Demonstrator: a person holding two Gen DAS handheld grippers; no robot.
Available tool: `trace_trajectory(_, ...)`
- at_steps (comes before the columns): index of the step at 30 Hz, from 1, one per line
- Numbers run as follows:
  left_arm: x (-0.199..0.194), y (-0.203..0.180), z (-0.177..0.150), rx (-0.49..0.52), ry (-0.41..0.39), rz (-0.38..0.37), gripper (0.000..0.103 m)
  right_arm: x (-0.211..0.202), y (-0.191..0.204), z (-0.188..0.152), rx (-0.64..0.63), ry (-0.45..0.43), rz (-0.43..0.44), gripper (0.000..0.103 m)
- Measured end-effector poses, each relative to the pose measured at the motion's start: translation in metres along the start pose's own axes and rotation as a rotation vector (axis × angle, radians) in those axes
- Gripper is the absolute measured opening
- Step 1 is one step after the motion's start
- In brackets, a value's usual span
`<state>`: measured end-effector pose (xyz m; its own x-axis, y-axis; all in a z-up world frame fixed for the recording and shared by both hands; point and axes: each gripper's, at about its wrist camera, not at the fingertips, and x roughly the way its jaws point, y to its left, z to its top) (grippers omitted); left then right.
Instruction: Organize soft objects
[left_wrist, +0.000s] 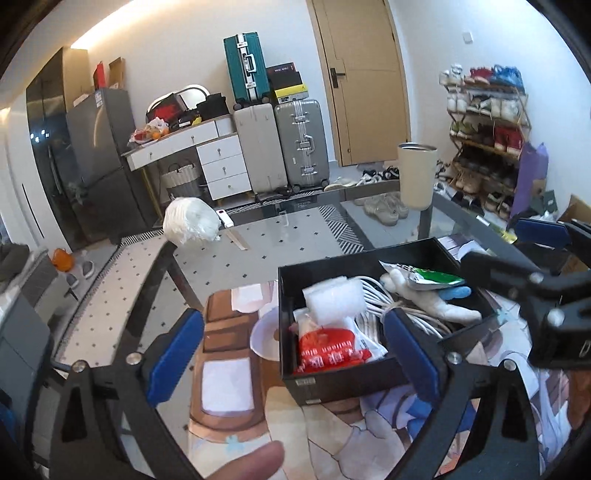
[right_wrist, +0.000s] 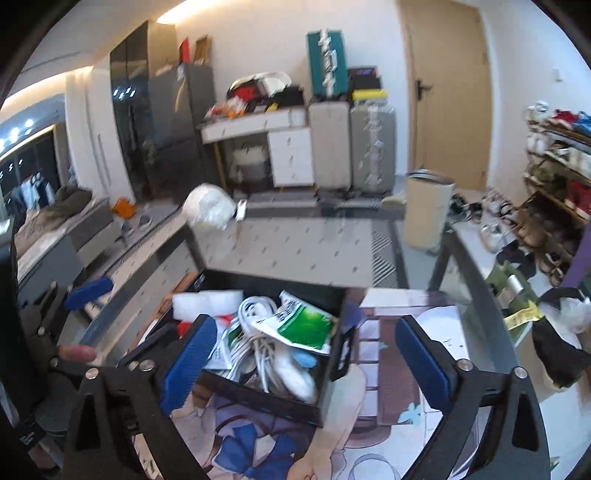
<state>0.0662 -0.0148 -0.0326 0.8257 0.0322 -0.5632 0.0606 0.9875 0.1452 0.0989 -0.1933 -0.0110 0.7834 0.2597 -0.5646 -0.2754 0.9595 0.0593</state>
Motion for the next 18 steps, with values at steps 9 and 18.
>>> trace_trajectory(9, -0.013, 0.0, -0.029, -0.081, -0.131, 0.026, 0.103, -0.026, 0.004, -0.035, -0.034, -0.192, -0.061, 0.102)
trace_trajectory(18, -0.011, 0.012, -0.046, -0.178, -0.231, 0.02, 0.103, -0.025, -0.004, -0.056, -0.01, -0.247, -0.092, 0.102)
